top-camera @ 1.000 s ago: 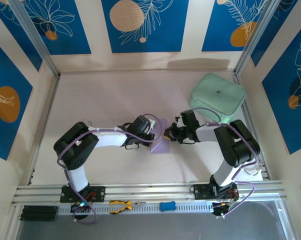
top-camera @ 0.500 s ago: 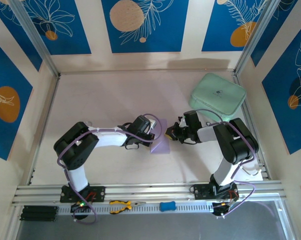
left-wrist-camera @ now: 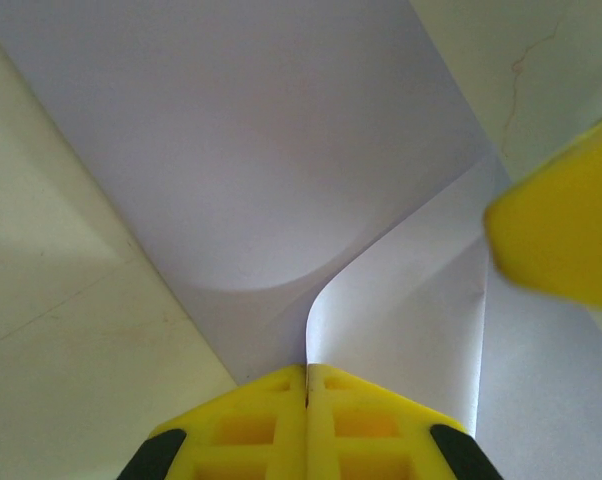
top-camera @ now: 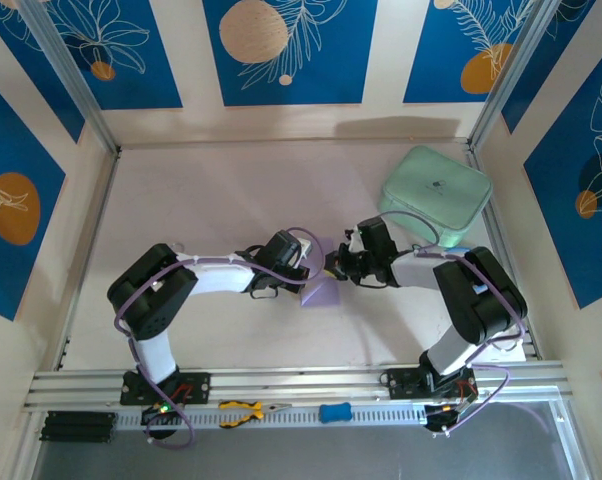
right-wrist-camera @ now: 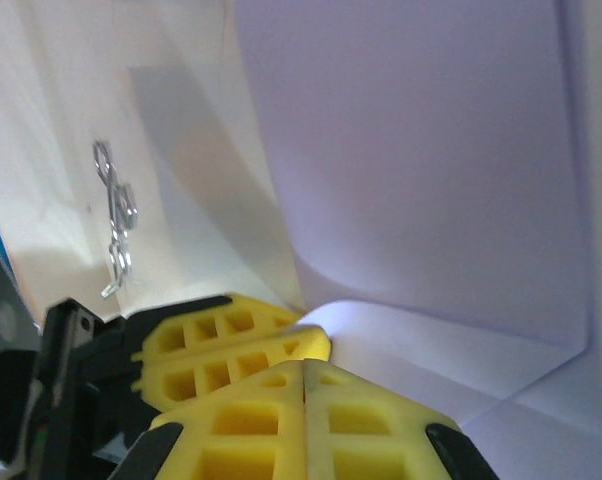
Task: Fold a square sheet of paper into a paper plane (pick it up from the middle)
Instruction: Fold the triangle a second time at the center of the table.
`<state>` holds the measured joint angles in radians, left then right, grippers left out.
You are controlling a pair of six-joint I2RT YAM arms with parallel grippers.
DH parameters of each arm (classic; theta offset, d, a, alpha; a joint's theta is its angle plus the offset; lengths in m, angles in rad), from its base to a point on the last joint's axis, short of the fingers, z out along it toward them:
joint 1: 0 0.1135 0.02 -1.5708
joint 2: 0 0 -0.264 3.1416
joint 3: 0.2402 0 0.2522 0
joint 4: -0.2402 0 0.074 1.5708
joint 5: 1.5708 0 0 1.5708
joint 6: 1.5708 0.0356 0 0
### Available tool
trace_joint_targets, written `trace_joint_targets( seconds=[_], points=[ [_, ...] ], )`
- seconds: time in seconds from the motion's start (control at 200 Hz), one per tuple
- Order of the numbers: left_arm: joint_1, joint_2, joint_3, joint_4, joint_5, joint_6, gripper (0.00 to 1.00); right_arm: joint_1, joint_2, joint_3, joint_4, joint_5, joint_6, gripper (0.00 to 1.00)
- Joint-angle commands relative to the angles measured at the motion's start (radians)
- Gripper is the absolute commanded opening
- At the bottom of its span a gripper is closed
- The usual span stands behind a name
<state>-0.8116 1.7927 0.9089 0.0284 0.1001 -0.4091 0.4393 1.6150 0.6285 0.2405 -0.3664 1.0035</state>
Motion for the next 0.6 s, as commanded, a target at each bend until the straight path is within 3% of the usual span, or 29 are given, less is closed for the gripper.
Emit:
trace_joint_targets(
  seconds=[0.0,0.375,0.52,0.595],
  points=[
    [0.007,0.025,-0.002,-0.073,0.02,0.024,0.0,0.013,0.033,-0.013,-0.01,0.008,0.013,0.06],
    [0.007,0.013,-0.001,-0.077,0.016,0.02,0.01,0.013,0.105,-0.065,-0.02,0.05,-0.019,0.05],
    [0.008,-0.022,0.026,-0.114,0.002,0.004,0.14,-0.002,0.108,-0.076,-0.024,0.043,-0.038,0.04],
    [0.007,-0.062,0.037,-0.151,-0.037,-0.01,0.25,-0.01,0.107,-0.072,-0.027,0.032,-0.048,0.04]
  ],
)
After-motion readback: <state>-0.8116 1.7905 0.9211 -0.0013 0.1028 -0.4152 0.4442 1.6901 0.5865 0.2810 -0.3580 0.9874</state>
